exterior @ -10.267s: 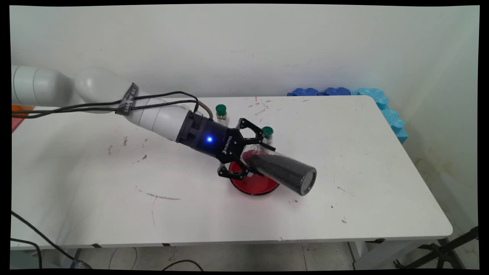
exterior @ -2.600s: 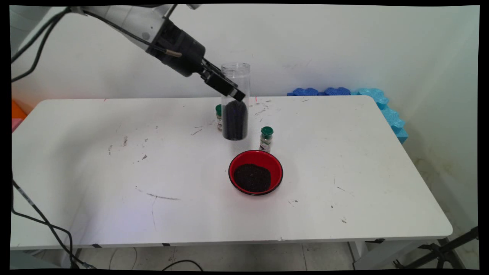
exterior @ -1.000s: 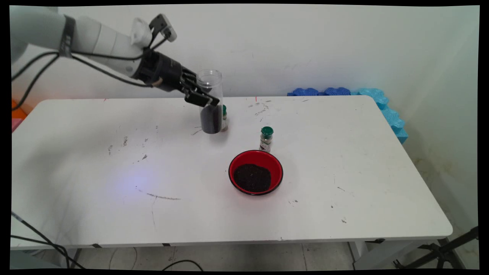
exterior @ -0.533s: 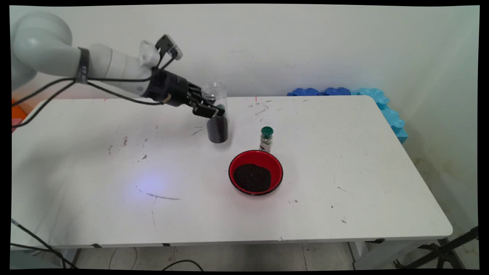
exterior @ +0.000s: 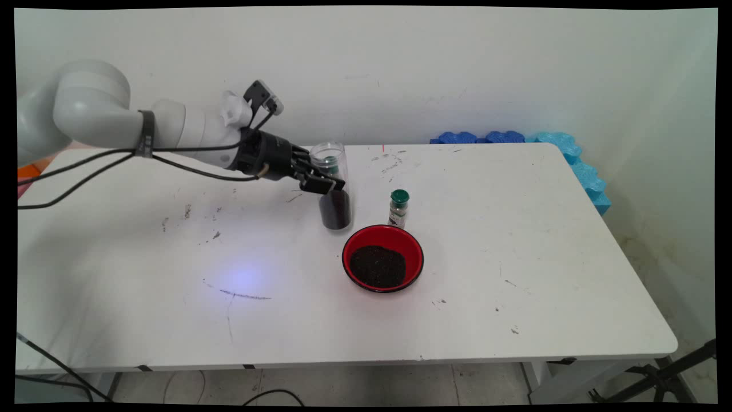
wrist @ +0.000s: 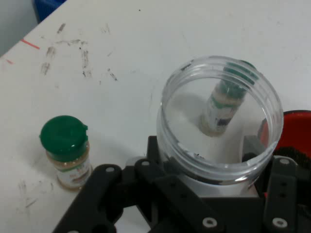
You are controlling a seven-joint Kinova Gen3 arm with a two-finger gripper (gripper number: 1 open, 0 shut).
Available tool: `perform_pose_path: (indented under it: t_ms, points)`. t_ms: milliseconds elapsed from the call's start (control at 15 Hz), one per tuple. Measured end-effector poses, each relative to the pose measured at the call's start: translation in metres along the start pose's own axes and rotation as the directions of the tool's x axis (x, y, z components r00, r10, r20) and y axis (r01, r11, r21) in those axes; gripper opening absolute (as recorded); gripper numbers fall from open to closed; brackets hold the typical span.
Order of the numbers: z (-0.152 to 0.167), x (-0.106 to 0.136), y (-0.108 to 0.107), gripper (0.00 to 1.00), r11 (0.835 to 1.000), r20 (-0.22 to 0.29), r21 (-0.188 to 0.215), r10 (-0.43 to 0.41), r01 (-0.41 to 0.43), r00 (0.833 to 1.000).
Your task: Place the picked object on the table
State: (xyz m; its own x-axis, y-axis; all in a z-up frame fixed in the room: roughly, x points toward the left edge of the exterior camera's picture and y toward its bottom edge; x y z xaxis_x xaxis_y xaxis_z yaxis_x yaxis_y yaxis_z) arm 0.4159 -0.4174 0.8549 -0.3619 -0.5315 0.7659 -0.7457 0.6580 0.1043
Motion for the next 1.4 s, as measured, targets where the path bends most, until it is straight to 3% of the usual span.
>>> perform_pose_path:
  t_ms: [1200, 1267, 1400]
  points:
    - [0.024, -0.028, 0.003, 0.0, 1.0, -0.006, -0.019, -0.02, 0.02, 1.0]
    - [0.024, -0.029, 0.003, 1.0, 1.0, -0.007, -0.02, -0.02, 0.02, 1.0]
    - [0.025, -0.029, 0.004, 1.0, 1.0, -0.008, -0.024, -0.017, 0.017, 1.0]
